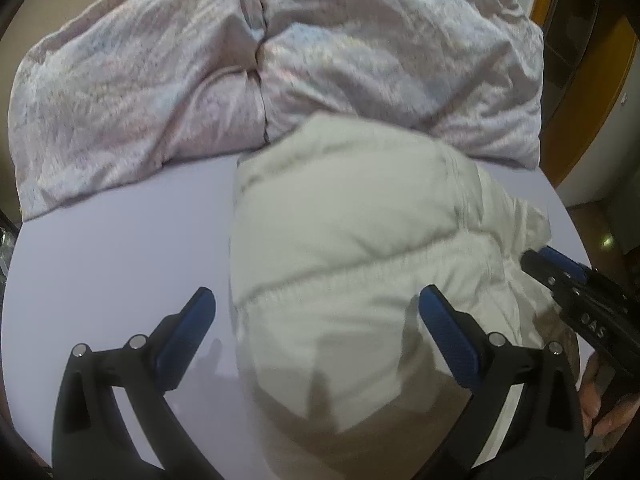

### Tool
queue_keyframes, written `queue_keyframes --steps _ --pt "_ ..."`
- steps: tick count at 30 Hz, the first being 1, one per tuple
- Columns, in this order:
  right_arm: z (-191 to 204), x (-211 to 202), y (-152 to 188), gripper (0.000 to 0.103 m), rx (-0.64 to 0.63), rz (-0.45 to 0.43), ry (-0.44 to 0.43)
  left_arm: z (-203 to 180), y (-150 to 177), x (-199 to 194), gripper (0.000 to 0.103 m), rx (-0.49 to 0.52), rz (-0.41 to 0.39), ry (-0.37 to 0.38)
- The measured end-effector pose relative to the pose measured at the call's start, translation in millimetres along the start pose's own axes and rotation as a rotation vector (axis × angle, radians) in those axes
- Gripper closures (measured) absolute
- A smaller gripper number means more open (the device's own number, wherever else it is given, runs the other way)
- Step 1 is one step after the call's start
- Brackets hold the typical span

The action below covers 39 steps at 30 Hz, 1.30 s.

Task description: Fold large clothes

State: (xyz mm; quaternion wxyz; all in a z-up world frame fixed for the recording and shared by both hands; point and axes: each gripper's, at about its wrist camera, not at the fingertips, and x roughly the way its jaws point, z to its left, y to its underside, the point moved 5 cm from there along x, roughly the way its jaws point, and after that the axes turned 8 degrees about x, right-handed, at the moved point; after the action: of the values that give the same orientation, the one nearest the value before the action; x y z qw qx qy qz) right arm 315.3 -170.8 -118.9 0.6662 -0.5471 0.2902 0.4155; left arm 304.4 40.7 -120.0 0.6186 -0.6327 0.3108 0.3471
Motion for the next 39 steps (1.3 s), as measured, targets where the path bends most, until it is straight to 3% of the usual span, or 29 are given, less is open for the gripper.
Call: queue_keyframes --steps 6,10,26,39 --pt "-3.2 9.0 8.2 0.062 -0.034 -0.004 0.071 -7.2 -9.6 13.2 0.002 0.034 0.018 -0.006" --pt "-6.8 20.8 16.5 0.062 -0.081 0.019 0.099 -11.6 -4.5 22.9 0.002 0.005 0.023 0.012" --pt "-15.4 34.6 20.9 0.061 -0.062 0.008 0.063 -21.3 2.0 42.5 0.002 0.052 -0.023 -0.068" --pt "-13.7 39.2 25.1 0.061 -0.07 -0.07 0.053 -21.7 3.5 45.3 0.002 0.035 -0.075 -0.092"
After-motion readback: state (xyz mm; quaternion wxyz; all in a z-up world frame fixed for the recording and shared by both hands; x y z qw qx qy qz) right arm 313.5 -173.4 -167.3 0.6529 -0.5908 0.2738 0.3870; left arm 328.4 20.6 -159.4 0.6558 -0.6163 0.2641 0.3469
